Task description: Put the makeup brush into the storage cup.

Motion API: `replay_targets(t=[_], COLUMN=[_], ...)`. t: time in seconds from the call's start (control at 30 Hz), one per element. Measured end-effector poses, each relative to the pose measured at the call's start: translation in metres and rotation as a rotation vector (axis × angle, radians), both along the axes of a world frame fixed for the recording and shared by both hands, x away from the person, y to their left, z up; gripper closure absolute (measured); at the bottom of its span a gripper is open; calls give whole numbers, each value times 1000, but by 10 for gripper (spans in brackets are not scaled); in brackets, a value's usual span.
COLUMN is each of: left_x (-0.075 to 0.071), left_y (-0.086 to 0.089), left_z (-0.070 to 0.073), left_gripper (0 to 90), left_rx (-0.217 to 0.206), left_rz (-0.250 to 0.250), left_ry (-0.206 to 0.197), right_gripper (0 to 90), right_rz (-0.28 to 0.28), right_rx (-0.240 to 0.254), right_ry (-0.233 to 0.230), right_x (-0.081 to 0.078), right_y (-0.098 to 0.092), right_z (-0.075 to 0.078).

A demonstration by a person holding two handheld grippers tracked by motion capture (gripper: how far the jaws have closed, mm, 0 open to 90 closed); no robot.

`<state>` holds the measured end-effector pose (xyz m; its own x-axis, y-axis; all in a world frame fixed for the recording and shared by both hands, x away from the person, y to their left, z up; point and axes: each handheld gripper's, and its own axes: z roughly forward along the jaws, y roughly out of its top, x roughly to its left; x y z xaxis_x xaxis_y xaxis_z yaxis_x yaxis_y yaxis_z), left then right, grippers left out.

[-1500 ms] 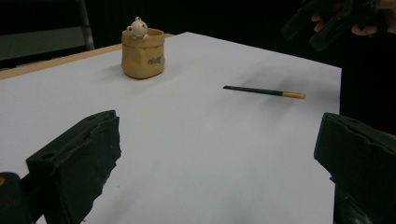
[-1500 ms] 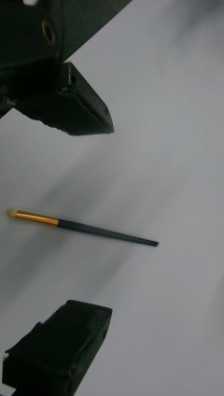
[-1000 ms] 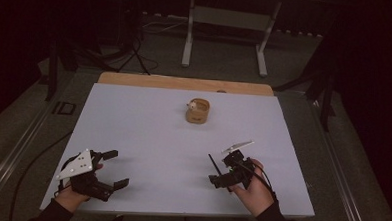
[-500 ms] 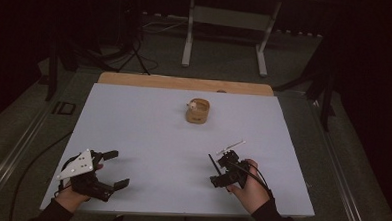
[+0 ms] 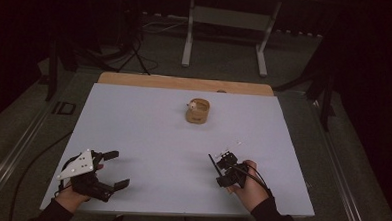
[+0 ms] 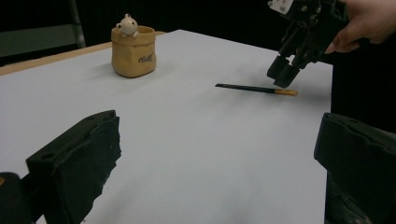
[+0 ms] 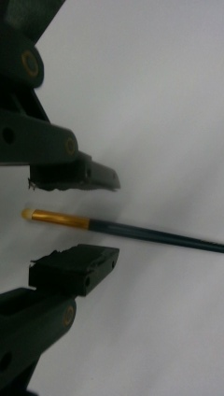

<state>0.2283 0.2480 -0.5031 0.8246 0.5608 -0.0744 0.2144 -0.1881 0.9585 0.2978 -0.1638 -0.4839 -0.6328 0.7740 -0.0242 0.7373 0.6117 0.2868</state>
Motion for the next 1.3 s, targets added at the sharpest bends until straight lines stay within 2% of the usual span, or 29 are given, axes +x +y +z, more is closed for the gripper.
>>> replay_targets(t=[0.07, 0.1, 0.17, 0.3, 0.47, 0.53, 0.67, 0.77, 0.8, 1.0, 1.3], left_x=[0, 0, 1, 1, 1, 1, 1, 1, 1, 2, 2], left_y=[0, 0, 0, 0, 0, 0, 1, 0, 0, 1, -1], left_z=[0, 0, 0, -1, -1, -1, -1, -1, -1, -1, -2], left_gripper=[12, 12, 12, 12, 12, 12, 12, 12, 12, 12, 12], left_rx=[-1, -3, -5, -2, -5, -5, -7, -5, -6, -7, -5], left_rz=[0, 2, 1, -3, 0, 5, 8, 5, 5, 10, 11], left_ry=[0, 1, 2, 4, 6, 5, 8, 8, 8, 10, 16], right_gripper=[632, 665, 676, 682, 731, 758, 829, 837, 838, 839, 839], right_rz=[-1, -9, -31, -25, -8, -4, 10, 16, 18, 5, 76], right_rx=[-7, -9, -3, -18, -50, -58, -57, -56, -49, -14, 12], right_ry=[4, -4, 11, 27, 38, 29, 28, 25, 34, 7, 17], right_x=[0, 1, 4, 5, 5, 5, 3, 3, 4, 11, 23], right_y=[0, -1, -3, -5, -4, -4, -4, -4, -5, -10, -13], right_z=[-1, -2, -4, -10, -17, -19, -20, -20, -19, -5, 9])
